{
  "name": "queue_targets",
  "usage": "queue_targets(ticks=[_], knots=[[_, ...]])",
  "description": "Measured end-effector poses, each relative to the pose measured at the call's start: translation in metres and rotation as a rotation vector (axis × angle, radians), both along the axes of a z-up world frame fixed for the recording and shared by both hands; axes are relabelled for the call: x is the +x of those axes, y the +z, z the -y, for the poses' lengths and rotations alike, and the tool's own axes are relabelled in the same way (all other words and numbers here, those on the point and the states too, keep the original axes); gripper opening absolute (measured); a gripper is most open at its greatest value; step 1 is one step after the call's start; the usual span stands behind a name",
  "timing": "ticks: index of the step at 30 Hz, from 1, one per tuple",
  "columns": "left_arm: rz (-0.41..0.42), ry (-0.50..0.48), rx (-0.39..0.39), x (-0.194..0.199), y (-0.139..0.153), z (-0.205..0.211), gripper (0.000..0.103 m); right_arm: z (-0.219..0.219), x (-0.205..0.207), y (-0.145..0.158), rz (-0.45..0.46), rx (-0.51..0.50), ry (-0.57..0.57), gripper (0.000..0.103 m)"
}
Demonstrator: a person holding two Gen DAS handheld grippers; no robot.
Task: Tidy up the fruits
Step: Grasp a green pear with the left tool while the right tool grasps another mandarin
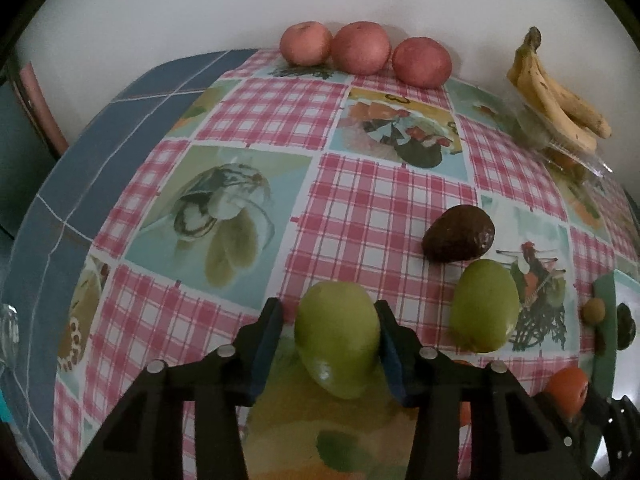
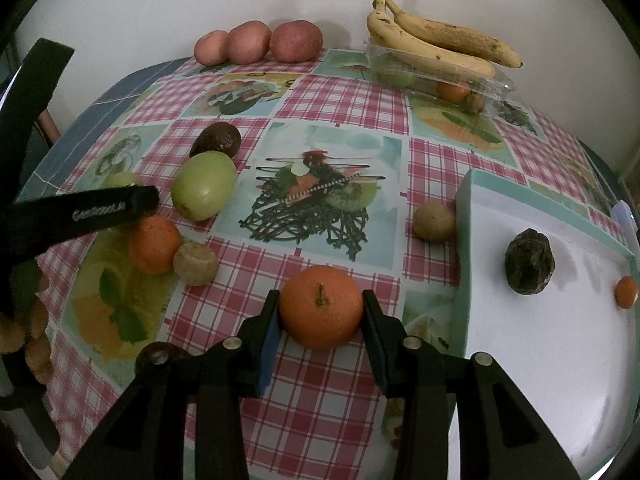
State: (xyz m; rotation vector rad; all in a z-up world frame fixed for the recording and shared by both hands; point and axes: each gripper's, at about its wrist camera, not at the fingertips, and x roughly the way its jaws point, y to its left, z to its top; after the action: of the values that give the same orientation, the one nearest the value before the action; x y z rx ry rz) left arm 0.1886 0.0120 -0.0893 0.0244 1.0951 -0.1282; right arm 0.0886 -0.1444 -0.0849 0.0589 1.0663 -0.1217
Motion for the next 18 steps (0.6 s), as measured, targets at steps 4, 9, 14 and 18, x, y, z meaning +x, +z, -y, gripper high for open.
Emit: queue_targets(ticks=[4,9,14,18], knots=[[0.007,0.013,0.001,-0.005,0.000,-0.004,0.039,0.000,-0.002,0.000,-0.001,0.001,-0.004,0.040],[-0.011,0.023,-0.001,-0.008,0.001,-0.007,0.039,0.002,-0.004,0.001,-0.012,-0.003,-0.006,0.039],[-0.051,0.057,-0.086,-0.007,0.006,-0.019,0.039,0.006,-0.005,0.004,-0.030,0.020,-0.006,0.038],[-0.039,0.099,-0.134,-0.006,0.020,-0.031,0.039,0.013,-0.004,0.013,-0.012,0.076,-0.031,0.038]])
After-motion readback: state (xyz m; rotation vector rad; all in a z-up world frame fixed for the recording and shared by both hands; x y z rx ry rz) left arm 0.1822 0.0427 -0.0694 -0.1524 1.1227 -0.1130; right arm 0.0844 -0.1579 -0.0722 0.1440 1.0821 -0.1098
